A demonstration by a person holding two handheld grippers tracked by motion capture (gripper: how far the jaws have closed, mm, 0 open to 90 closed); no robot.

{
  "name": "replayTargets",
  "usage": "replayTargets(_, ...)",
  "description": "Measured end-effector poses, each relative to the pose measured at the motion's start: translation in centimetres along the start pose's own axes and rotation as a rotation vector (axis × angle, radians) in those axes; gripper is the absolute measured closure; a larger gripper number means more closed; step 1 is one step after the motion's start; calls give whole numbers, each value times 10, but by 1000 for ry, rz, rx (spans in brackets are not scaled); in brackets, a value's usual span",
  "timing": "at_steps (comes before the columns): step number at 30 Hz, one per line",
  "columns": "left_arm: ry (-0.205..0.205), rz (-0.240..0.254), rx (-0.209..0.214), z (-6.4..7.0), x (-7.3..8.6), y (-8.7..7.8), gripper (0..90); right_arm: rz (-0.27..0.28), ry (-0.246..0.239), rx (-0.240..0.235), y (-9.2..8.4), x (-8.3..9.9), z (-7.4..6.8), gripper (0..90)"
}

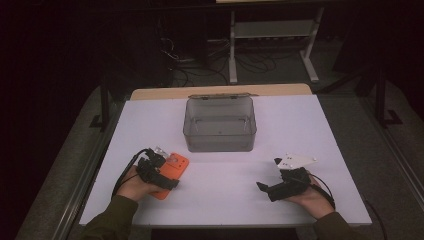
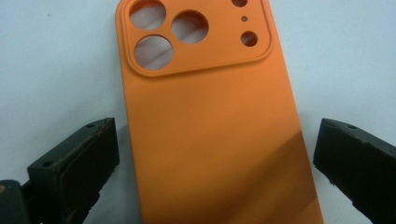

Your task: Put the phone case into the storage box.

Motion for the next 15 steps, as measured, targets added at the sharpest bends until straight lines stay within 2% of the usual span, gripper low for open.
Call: replayTargets(15, 18, -21, -32, 1, 1, 0, 22, 3, 0, 1, 0, 0, 0, 0)
Point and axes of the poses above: each handheld gripper's, and its own axes: y roughly forward along the jaws, x roughly out of its underside, z roughly to its right, the point moved 9 cm from there along y, roughly forward along the jaws, and after that the axes turned 10 degrees about x, right-handed, at the moved point
